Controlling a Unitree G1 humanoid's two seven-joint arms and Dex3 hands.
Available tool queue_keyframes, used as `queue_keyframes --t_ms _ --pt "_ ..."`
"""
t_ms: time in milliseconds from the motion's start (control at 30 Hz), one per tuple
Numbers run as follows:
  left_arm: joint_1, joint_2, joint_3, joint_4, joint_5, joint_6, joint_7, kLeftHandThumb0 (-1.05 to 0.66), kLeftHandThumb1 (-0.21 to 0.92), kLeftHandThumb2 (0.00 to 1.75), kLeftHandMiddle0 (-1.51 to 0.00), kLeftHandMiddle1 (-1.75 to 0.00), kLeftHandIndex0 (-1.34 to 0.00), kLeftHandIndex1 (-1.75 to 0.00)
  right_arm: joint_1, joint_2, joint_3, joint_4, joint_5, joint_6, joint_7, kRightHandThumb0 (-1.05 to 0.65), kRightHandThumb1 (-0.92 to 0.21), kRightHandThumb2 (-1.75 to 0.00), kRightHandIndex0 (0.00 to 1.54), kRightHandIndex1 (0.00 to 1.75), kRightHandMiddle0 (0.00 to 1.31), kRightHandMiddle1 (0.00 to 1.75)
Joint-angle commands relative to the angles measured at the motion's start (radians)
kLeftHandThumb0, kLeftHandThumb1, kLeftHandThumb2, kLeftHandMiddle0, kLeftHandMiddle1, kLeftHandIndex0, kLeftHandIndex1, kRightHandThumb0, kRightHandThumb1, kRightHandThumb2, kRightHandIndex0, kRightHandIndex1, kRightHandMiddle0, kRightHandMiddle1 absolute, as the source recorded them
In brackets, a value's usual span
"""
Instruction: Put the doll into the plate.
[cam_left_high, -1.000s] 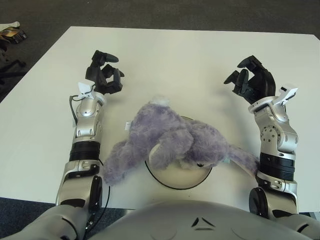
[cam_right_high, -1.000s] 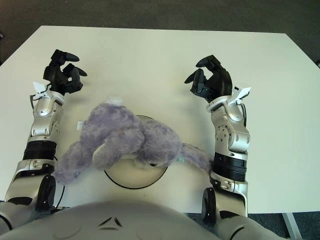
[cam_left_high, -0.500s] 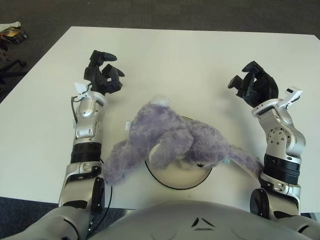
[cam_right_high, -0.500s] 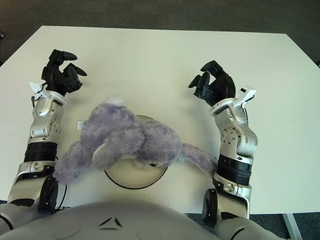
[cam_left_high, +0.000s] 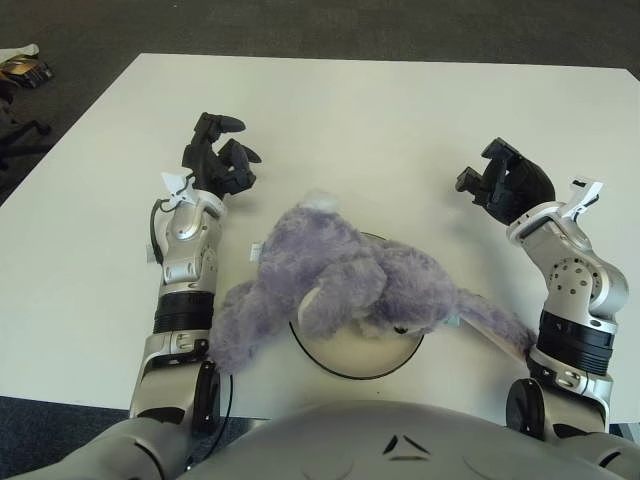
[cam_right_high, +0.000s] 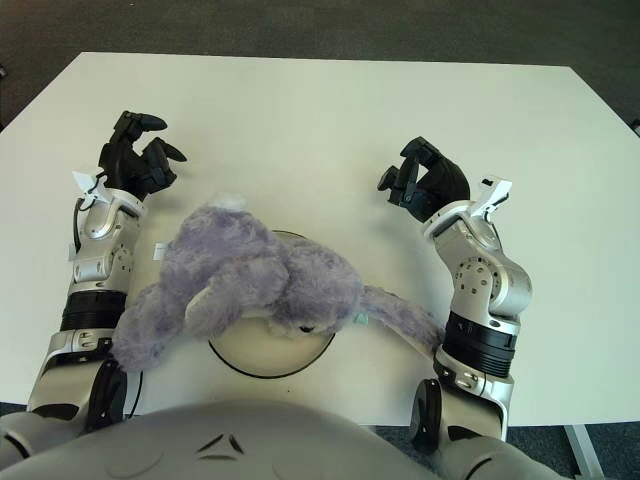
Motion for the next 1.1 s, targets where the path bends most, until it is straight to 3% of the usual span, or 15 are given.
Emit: queue_keyframes --t_ms 0,100,200,367,467,533,800,1067 --pt "0.007 -0.001 -0.003 -0.002 -0.002 0.006 -0.017 -0.02 0.32 1.34 -0.65 -1.75 -0.34 -1.75 0.047 0.022 0.060 0.016 -0.090 -0.082 -0.013 -0.01 0.08 -1.70 0.89 1.75 0.78 1.57" --pt "0.005 -0.003 -0.003 0.004 -0.005 0.005 -0.020 -0.02 0.31 1.35 -0.66 -1.75 -0.35 -1.75 0.065 0.035 0.102 0.040 -0.170 -0.168 -0.019 -0.01 0.08 -1.68 0.89 1.75 0.81 1.51" --pt "0.004 -0.012 -0.002 0.013 -0.012 0.007 -0.023 -0.01 0.30 1.36 -0.59 -1.75 -0.43 -1.75 0.082 0.066 0.146 0.091 -0.265 -0.319 -0.032 -0.01 0.06 -1.66 0.88 1.75 0.82 1.46" --pt "0.010 -0.027 0.000 0.018 -0.025 0.034 -0.022 -0.01 0.29 1.36 -0.53 -1.75 -0.49 -1.75 0.080 0.086 0.166 0.230 -0.359 -0.566 -0.014 -0.02 0.05 -1.64 0.88 1.75 0.80 1.46" --pt "0.011 -0.035 0.000 0.018 -0.032 0.045 -0.022 -0.01 0.29 1.36 -0.52 -1.75 -0.50 -1.75 0.070 0.079 0.164 0.306 -0.382 -0.665 0.004 -0.02 0.04 -1.64 0.88 1.75 0.78 1.49" --pt "0.014 -0.042 -0.003 0.016 -0.035 0.049 -0.021 -0.01 0.28 1.37 -0.60 -1.75 -0.44 -1.75 0.068 0.074 0.165 0.347 -0.388 -0.718 0.020 -0.02 0.03 -1.64 0.88 1.75 0.75 1.53" --pt "0.026 -0.066 -0.011 0.000 -0.026 0.054 -0.011 -0.02 0.26 1.41 -0.70 -1.75 -0.38 -1.74 0.072 0.112 0.151 0.377 -0.338 -0.706 0.028 -0.01 -0.01 -1.65 0.86 1.75 0.64 1.66" --pt "0.030 -0.075 -0.012 -0.005 -0.009 0.056 0.002 -0.02 0.25 1.42 -0.71 -1.75 -0.39 -1.74 0.060 0.129 0.139 0.418 -0.327 -0.668 0.011 -0.01 -0.04 -1.60 0.81 1.75 0.65 1.63"
